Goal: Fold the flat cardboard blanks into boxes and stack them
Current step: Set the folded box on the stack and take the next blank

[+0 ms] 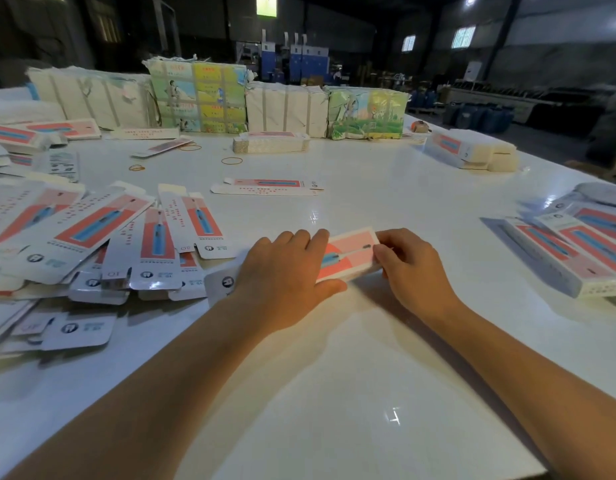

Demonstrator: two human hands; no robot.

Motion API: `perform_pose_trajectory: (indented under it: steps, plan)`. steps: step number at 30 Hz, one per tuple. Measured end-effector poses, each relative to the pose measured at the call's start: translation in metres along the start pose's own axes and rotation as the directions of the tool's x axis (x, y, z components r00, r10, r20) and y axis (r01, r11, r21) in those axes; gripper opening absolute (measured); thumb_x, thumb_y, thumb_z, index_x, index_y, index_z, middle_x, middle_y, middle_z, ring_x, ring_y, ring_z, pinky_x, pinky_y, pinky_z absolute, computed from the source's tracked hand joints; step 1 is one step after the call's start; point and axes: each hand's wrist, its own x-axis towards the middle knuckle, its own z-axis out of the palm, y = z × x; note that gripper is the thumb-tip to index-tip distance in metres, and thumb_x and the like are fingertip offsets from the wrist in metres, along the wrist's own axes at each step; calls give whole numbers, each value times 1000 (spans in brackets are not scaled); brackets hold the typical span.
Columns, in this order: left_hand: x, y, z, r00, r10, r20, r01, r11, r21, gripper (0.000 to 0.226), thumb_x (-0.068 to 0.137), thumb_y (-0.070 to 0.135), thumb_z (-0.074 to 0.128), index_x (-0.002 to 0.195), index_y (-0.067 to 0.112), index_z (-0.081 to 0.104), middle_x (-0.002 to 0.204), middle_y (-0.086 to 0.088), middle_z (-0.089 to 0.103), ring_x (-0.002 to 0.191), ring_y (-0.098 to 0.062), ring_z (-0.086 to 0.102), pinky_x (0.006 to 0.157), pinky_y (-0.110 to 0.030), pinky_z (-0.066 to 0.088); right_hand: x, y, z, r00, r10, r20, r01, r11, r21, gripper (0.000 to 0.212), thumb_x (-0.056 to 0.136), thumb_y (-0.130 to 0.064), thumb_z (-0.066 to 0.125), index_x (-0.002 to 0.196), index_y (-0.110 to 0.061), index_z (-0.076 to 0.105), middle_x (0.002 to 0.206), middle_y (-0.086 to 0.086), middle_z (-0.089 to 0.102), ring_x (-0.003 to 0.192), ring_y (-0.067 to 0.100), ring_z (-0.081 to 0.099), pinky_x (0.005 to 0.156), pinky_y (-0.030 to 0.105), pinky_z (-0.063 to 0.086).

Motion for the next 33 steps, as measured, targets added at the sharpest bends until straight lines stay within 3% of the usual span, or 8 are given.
perform_pose_trajectory:
  steps: [5,9,12,14,17,20,25,33]
  plan:
    - [-2,1,-2,1000,12,-14,-12,1000,16,72,85,69,32,139,21,29,125,2,53,105,-17,53,77,-28,40,1,1,-5,998,-54,38,52,998,38,21,94,-3,47,86,-17,62,78,-9,60,65,-3,54,60,8,37]
    - [-3,3,-4,998,-59,-34,59,998,-12,74,84,69,29,140,20,31,124,1,54,104,-16,53,71,-25,35,6,2,-8,973,-181,-142,151,968,-201,25,91,-22,61,116,-20,59,129,0,39,111,6,37,93,13,30]
    - [-4,5,-8,995,-96,-24,94,994,-57,79,79,71,20,140,21,31,124,3,54,105,-16,53,70,-25,33,10,-2,-13,975,209,68,-218,874,434,59,87,-20,65,137,-24,34,126,1,53,110,18,53,90,34,45]
    - [-3,10,-8,996,-84,-2,83,994,-76,79,78,71,17,139,22,30,124,3,53,105,-16,52,69,-25,31,9,-6,-12,900,280,333,-435,601,670,35,85,-15,59,118,-10,51,94,8,70,87,24,67,73,37,57]
    - [-4,16,-5,998,-55,-6,55,998,2,72,86,68,27,139,19,30,121,0,54,103,-18,52,70,-26,28,-3,-8,-2,993,103,64,-118,943,310,21,99,-12,40,88,-8,58,72,2,65,69,18,65,57,23,54]
    - [-7,17,-6,998,-64,-5,64,997,45,70,88,64,32,139,17,32,120,-2,55,103,-20,53,71,-25,26,-9,-5,3,988,-151,9,151,989,0,25,102,-33,33,89,-27,53,74,-16,60,68,1,62,57,10,45]
    - [-6,20,-8,998,-53,-30,55,996,69,70,88,64,32,139,16,33,117,-3,55,99,-21,53,71,-27,30,-1,-6,-3,986,137,93,-165,780,604,42,101,-15,38,74,-14,70,70,2,71,69,18,70,55,26,55]
    - [-6,19,-8,998,-16,-66,20,997,73,71,87,66,30,139,19,29,122,-1,54,102,-19,53,74,-27,37,4,-3,-7,969,193,152,-244,687,684,53,93,-3,33,67,-14,77,74,8,73,73,22,72,58,29,57]
